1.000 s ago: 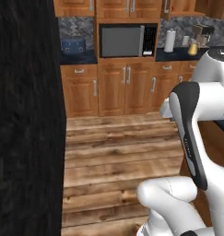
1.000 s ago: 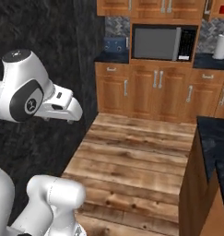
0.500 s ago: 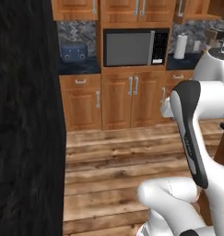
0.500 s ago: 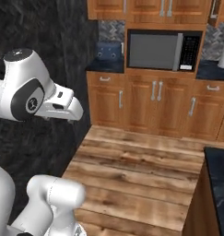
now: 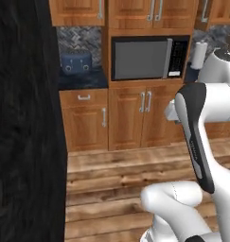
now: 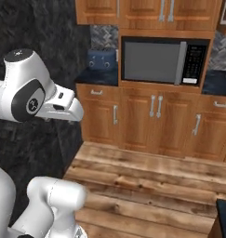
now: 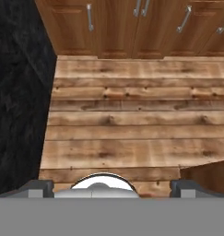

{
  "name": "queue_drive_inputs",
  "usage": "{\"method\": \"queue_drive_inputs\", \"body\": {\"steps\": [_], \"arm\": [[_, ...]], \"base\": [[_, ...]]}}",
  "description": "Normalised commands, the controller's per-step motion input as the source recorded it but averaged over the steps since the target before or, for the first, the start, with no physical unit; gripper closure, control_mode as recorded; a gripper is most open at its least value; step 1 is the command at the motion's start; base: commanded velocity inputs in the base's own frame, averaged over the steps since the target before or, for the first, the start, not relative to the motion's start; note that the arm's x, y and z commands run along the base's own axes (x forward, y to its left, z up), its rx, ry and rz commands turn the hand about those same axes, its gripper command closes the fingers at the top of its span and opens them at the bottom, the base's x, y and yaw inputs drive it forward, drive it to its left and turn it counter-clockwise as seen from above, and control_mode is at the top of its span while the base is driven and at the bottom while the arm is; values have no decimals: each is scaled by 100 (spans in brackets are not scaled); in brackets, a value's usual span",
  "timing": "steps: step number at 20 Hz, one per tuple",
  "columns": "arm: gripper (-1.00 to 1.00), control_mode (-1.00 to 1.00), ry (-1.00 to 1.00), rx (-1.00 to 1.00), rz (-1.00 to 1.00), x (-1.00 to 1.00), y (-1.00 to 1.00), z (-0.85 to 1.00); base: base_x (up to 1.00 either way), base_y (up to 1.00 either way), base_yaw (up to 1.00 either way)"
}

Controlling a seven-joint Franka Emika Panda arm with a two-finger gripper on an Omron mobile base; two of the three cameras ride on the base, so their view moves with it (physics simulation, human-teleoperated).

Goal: There is a tray on the dining counter. Grab the cup, mug, and pitcher and place them on the tray. The pitcher may be placed next to the tray if it cannot fit the tray.

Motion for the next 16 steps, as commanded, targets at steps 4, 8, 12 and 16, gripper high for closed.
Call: {"method": "queue_drive_inputs", "body": {"steps": [4, 8, 12, 16], "arm": [[-100, 100, 0, 0, 0, 0, 0, 0], [-100, 100, 0, 0, 0, 0, 0, 0], [-100, 100, 0, 0, 0, 0, 0, 0], [-100, 100, 0, 0, 0, 0, 0, 0]], "base": [[100, 2, 0], [100, 4, 0], [100, 4, 0], [100, 0, 0]]}}
